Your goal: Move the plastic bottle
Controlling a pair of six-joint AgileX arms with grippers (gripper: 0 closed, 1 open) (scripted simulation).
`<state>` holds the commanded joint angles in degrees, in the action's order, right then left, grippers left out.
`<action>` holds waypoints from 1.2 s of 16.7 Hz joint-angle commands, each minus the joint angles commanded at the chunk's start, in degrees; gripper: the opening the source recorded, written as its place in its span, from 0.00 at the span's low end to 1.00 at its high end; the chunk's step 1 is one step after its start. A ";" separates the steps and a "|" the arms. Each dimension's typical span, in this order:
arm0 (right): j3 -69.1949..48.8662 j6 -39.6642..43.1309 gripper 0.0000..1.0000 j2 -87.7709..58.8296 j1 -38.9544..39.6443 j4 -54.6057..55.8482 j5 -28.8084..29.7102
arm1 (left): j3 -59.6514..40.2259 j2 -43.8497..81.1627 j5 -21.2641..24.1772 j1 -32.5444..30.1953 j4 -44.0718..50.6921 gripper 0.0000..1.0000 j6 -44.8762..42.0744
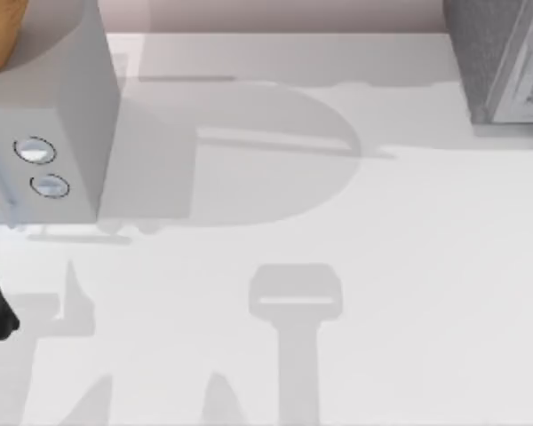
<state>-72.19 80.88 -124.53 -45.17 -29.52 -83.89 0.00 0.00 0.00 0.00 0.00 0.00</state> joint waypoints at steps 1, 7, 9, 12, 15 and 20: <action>0.11 -0.46 0.00 -0.04 0.09 0.64 -0.03 | 0.00 0.00 0.00 0.00 0.00 1.00 0.00; 3.19 -11.29 0.00 -1.43 1.58 15.53 0.53 | 0.00 0.00 0.00 0.00 0.00 1.00 0.00; 4.90 -17.09 0.00 -2.19 2.28 23.35 1.22 | 0.00 0.00 0.00 0.00 0.00 1.00 0.00; 7.68 -26.62 0.00 -3.28 3.52 36.27 2.51 | 0.00 0.00 0.00 0.00 0.00 1.00 0.00; 10.33 -36.02 0.00 -4.11 4.90 49.16 3.72 | 0.00 0.00 0.00 0.00 0.00 1.00 0.00; 13.49 -48.02 0.00 -4.72 6.93 65.95 4.72 | 0.00 0.00 0.00 0.00 0.00 1.00 0.00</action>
<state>-58.70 32.86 -129.24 -38.24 36.43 -79.17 0.00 0.00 0.00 0.00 0.00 0.00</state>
